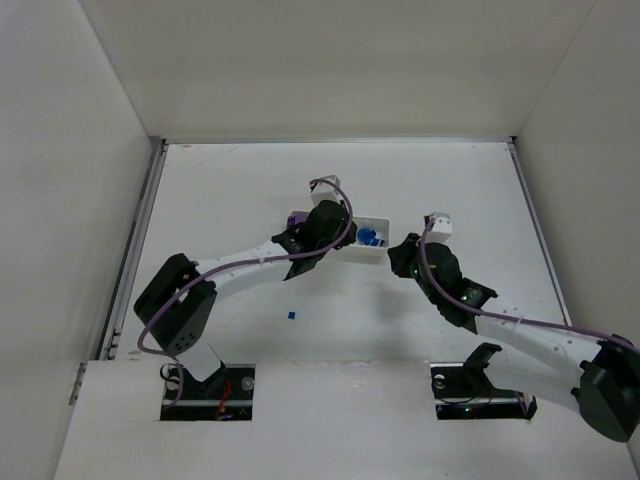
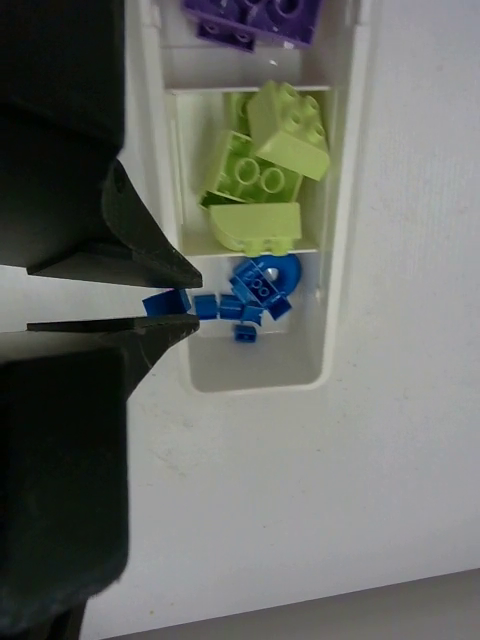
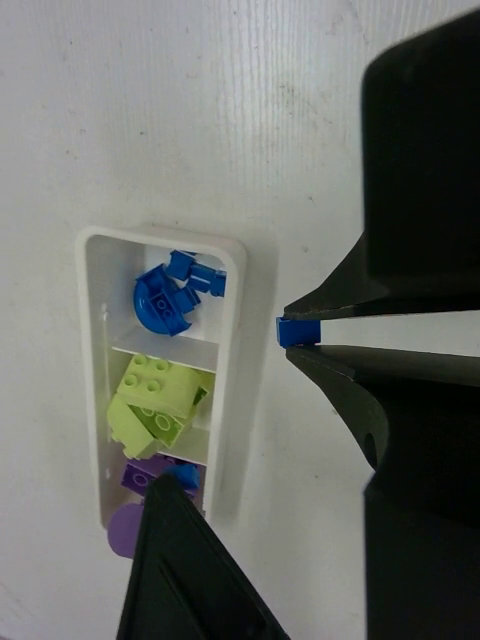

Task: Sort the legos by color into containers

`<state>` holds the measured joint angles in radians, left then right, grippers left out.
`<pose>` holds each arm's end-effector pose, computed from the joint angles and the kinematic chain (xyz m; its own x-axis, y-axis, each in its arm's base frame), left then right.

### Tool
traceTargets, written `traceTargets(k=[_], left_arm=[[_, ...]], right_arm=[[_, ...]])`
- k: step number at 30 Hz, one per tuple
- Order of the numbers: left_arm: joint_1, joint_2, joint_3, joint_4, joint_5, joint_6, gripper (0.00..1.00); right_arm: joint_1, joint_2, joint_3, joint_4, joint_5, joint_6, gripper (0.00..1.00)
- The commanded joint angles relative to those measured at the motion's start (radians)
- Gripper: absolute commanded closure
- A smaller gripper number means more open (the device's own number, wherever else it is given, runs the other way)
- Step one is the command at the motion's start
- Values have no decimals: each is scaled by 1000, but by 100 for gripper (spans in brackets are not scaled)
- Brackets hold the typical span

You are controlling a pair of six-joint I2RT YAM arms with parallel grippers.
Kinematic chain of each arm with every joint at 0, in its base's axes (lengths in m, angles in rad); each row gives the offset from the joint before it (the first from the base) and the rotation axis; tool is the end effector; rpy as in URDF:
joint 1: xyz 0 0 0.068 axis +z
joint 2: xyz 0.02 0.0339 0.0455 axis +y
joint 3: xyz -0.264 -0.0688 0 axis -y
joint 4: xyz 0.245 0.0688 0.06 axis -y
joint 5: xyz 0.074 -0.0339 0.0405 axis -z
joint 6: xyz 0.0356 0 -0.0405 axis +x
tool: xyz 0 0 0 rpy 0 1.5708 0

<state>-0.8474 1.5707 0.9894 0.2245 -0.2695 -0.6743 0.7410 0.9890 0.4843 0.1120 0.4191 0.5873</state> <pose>0.2449 -0.2629 0.2553 -0.5286 -0.3106 -0.7900 0.2910 0.8079 -0.5124 0.1697 0.1357 0.2274 -0.4230 0.2990 -0.8554 -0.1259 0.9154 0.3823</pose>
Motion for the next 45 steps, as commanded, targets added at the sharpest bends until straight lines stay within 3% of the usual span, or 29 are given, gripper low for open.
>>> traceTargets(k=[1,4,7,14,18,23,30,36,45], left_arm=[[12,75,104,72,36,33,87],[8,153,170,72,52,35,86],[6,190,207,70,55,38,78],[14,151,189,70,46,58,65],[14,51,91,67,26,79,68],[-6,-150,-138,32,-56,101,69],[-44,-449,-398,-189,-175,64,69],[-89,-590,-504,-385,-195,-34,69],[-221,-606,-541,-533,-191,-140,72]], right_arm=[[-27,-12,-7,34,-37,23,80],[-30,-1,-7,35,-37,23,80],[-32,-1,-3,35,-39,23,80],[-35,28,30,29,-40,26,80],[-44,118,82,43,-43,32,80],[-79,255,164,80,-45,2,80],[-127,388,257,100,-60,-17,77],[-125,408,292,97,-46,-24,60],[-124,303,223,104,-34,-27,57]])
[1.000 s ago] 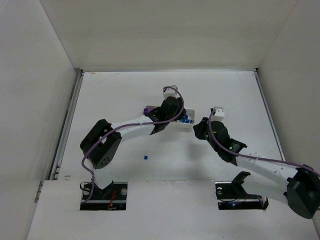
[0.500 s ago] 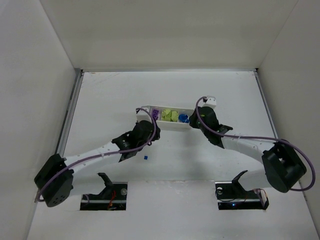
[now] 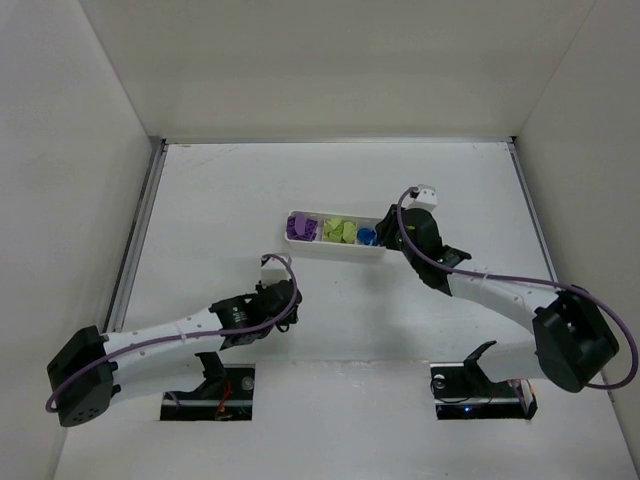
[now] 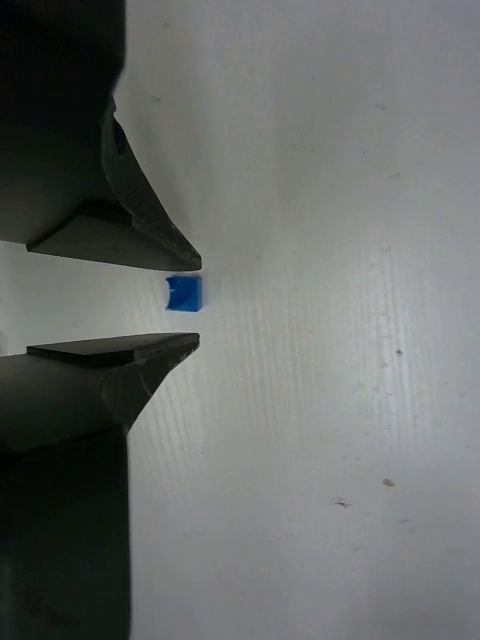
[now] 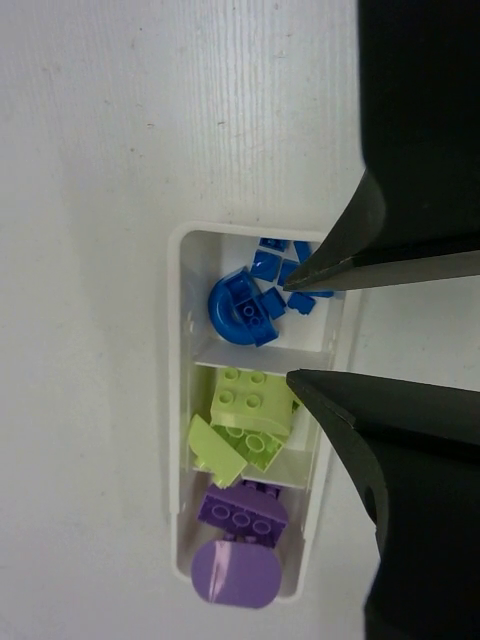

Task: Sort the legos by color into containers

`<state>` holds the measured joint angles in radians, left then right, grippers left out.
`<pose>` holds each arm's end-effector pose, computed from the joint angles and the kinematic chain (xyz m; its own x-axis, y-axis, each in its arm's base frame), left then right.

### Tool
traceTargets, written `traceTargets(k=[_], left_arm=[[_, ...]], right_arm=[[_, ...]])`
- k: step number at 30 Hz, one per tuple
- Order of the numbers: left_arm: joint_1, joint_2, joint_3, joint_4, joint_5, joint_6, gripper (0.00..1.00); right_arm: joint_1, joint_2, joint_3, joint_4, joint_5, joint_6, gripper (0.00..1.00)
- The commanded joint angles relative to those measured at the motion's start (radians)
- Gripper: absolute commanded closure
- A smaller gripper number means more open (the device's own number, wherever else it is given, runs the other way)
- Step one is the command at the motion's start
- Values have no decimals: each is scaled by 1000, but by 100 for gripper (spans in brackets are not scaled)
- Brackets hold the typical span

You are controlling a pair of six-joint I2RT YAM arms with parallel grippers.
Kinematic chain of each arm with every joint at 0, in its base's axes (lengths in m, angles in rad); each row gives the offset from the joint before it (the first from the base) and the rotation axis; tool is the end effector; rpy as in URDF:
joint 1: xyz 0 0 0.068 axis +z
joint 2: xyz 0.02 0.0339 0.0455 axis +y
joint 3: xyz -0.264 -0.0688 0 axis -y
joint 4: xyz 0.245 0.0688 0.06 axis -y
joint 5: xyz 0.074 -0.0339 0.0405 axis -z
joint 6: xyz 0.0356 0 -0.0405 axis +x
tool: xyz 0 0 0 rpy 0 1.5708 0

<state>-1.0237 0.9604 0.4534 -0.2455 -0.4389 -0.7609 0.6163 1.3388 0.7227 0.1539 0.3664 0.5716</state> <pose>0.1115 -0.1540 0.1907 -0.6793 -0.0847 -0.7289 0.1978 0.9354 -0.2930 0.2439 0.1572 0.2300 -0.4564 0.2956 -0.8392 -0.0369 0.9361 0.3499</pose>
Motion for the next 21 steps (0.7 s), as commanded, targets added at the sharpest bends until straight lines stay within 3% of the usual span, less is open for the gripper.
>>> traceTargets(k=[1,8,21], left_arm=[[-63,20,-1,-64,-26,-58,72],[-111,130,19,-71,-76,-100,72],[-100,210,27,-12,-81,-92,72]], right_arm=[[1,-52,-23,62,19,-10,57],[15,-66,-37,62,16,-12,57],[44,-92,-37,62,2,-12,57]])
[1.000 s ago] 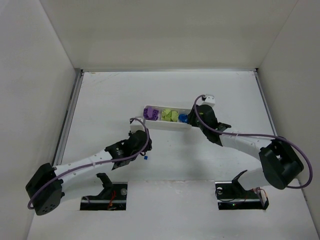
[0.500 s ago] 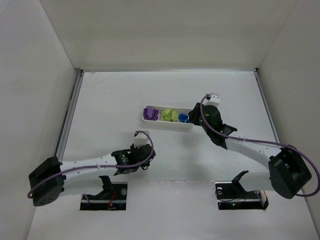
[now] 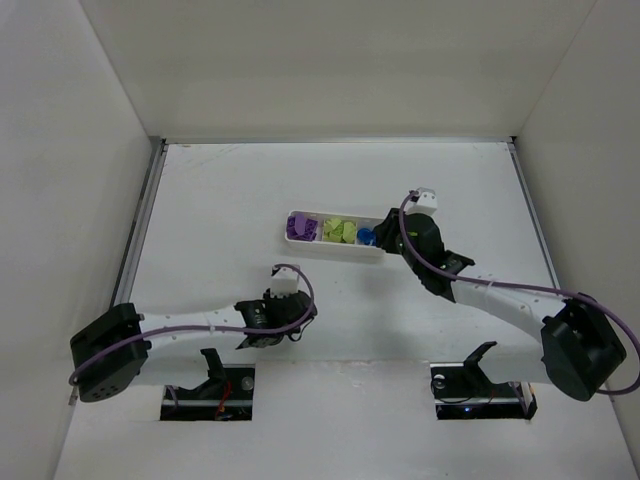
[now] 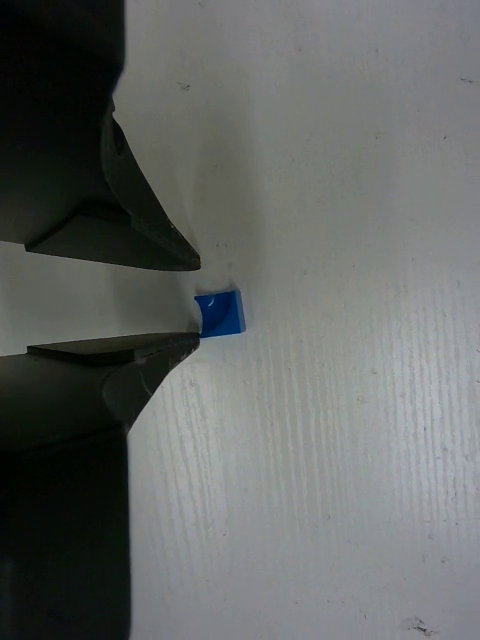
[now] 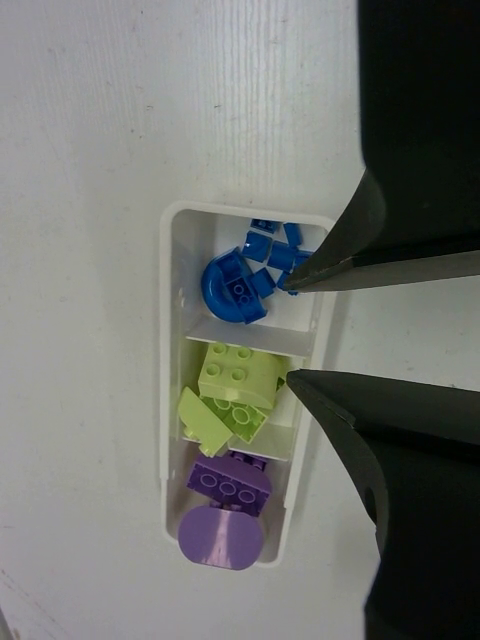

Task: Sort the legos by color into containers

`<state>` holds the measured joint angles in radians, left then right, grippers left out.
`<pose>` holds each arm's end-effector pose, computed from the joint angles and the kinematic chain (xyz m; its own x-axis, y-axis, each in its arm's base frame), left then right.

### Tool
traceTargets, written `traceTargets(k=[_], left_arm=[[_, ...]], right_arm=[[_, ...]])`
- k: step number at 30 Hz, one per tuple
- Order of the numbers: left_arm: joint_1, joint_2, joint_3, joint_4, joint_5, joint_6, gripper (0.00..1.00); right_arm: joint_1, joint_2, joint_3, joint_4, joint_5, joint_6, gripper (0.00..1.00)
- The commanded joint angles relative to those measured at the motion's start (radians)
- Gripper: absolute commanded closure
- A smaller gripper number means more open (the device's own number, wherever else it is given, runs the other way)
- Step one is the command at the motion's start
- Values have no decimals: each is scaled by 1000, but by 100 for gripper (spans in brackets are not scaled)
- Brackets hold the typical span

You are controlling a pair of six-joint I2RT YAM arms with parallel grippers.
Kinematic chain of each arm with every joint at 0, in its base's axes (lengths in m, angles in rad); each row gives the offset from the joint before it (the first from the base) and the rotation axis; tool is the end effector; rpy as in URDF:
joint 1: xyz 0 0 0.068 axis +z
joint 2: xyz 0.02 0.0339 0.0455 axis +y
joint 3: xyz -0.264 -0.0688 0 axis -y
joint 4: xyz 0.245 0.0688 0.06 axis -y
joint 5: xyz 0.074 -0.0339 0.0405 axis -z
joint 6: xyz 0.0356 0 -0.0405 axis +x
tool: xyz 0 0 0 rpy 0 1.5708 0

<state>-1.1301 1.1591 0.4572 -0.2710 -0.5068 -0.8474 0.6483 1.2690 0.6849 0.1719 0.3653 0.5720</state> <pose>0.1007 -0.1729 0.1562 -0.7387 0.0301 -0.6733 0.1820 0.9708 -0.1564 0.2287 0.1573 0.2375 -0.4326 0.3066 -0.8479 -0.0820 0.9231 0.3756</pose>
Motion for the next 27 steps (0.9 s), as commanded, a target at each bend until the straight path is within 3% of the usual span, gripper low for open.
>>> traceTargets(k=[1,24,27], left_arm=[[7,14,23,19,-13,-4,72],[33,68,32,61,-33,21,70],[36,82,35,73,-35,30,76]], right_arm=[[14,-22,1,44,3,-12,57],[27,-13,-2,54,3,-9,57],[32,-8,-4,57,3,-9,57]])
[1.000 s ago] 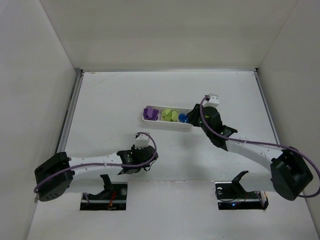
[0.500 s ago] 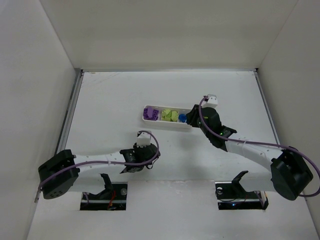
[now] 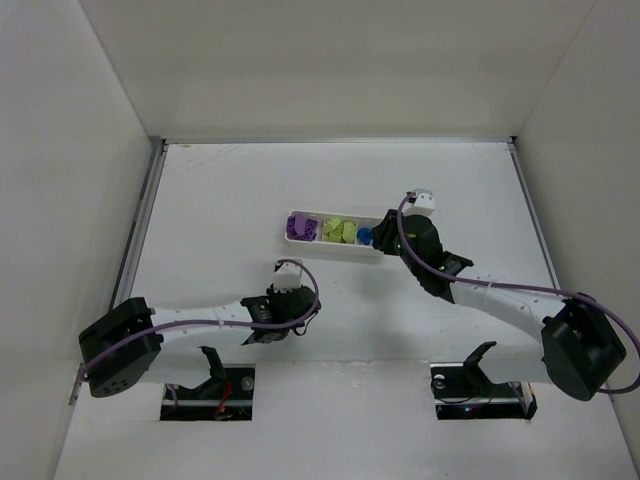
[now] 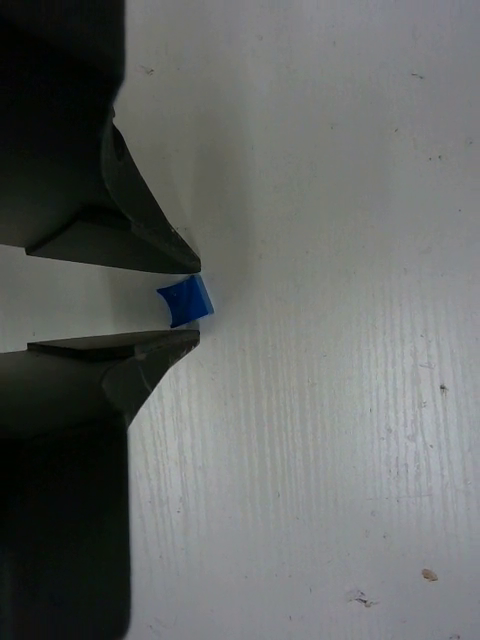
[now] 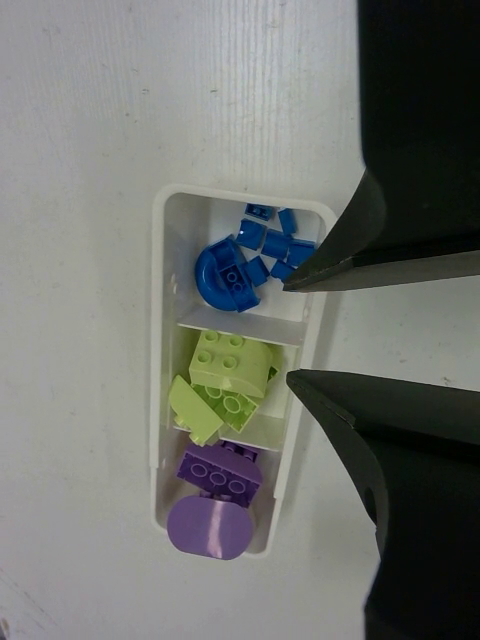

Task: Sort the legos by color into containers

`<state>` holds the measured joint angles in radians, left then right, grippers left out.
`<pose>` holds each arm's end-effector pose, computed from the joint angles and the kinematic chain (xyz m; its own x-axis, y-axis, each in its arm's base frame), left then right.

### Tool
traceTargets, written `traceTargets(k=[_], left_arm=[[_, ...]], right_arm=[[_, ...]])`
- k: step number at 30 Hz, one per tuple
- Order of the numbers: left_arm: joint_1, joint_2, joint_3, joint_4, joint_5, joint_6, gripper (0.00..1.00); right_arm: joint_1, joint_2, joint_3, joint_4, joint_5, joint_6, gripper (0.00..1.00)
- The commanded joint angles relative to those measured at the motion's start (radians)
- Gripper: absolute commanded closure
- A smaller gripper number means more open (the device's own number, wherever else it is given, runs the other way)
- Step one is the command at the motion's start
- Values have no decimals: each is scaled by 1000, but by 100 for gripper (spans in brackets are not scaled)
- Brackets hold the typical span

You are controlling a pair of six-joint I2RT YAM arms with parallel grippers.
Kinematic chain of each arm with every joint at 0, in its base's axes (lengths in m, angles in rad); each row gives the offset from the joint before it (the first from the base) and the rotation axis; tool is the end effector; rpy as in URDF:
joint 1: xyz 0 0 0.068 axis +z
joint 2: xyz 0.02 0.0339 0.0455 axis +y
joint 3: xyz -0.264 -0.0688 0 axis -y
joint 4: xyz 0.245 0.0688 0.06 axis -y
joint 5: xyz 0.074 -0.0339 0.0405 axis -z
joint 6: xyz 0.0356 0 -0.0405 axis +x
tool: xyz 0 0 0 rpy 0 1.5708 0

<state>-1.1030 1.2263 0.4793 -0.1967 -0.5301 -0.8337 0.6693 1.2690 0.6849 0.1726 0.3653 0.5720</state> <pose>0.1120 -0.1818 0.1548 -0.7165 0.0017 -0.6975 0.1573 0.9746 -0.1593 0.2254 0.1621 0.2376 -0.4385 0.2978 -0.8480 -0.1015 0.9210 0.3760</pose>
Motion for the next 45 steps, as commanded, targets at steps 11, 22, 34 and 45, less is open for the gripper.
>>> traceTargets(k=[11,22,34,45], left_arm=[[10,-97,76,-21,-22,57,89],[70,34,318,245,59,234,88],[180,416,588,480,194,294,87],[194,601,782,474,246,312,72]], right_arm=[[13,-141,-50,41,15,-12,57],[-124,-382,-237,44,234,101,64],[-379,-560,-387,42,104,298,75],[-368,-490,-370,91,40,287,73]])
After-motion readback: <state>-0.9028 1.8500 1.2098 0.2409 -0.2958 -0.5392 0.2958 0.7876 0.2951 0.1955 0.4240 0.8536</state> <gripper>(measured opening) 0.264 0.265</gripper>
